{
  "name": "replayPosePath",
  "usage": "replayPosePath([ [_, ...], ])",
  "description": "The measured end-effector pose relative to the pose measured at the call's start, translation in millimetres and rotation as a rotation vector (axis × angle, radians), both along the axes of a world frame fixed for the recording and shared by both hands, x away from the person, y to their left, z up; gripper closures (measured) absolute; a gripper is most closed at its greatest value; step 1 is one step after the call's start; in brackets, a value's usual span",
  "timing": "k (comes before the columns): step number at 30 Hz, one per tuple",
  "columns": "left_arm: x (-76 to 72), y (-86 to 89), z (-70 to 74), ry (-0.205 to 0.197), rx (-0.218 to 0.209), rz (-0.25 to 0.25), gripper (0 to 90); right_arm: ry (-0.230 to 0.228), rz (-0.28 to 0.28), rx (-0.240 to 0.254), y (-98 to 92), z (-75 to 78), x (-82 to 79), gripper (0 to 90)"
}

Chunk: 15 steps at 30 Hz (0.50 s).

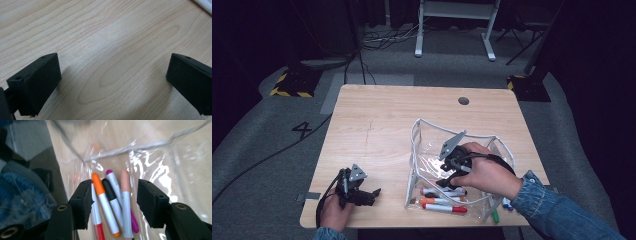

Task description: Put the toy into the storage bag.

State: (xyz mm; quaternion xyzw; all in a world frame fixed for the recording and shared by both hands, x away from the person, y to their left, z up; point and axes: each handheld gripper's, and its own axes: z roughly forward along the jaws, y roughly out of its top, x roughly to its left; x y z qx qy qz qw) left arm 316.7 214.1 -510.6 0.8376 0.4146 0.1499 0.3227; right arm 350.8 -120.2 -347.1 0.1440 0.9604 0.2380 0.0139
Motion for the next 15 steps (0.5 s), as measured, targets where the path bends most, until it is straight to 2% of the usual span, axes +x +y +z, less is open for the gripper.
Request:
replayPosePath([
  [7, 0.0, 0.0, 0.0, 0.000, 0.000, 0.000, 0.0, -0.063, -0.048, 0.083, -23.3, 28.4, -2.2, 45.1],
  [11, 0.0, 0.0, 0.0, 0.000, 0.000, 0.000, 0.0, -0.100, -0.095, 0.113, -46.3, 45.0, -3.7, 44.9],
  [15, 0.0, -0.1, 0.0, 0.000, 0.000, 0.000, 0.0, -0.122, -0.151, 0.131, -70.6, 54.2, -3.6, 45.2],
])
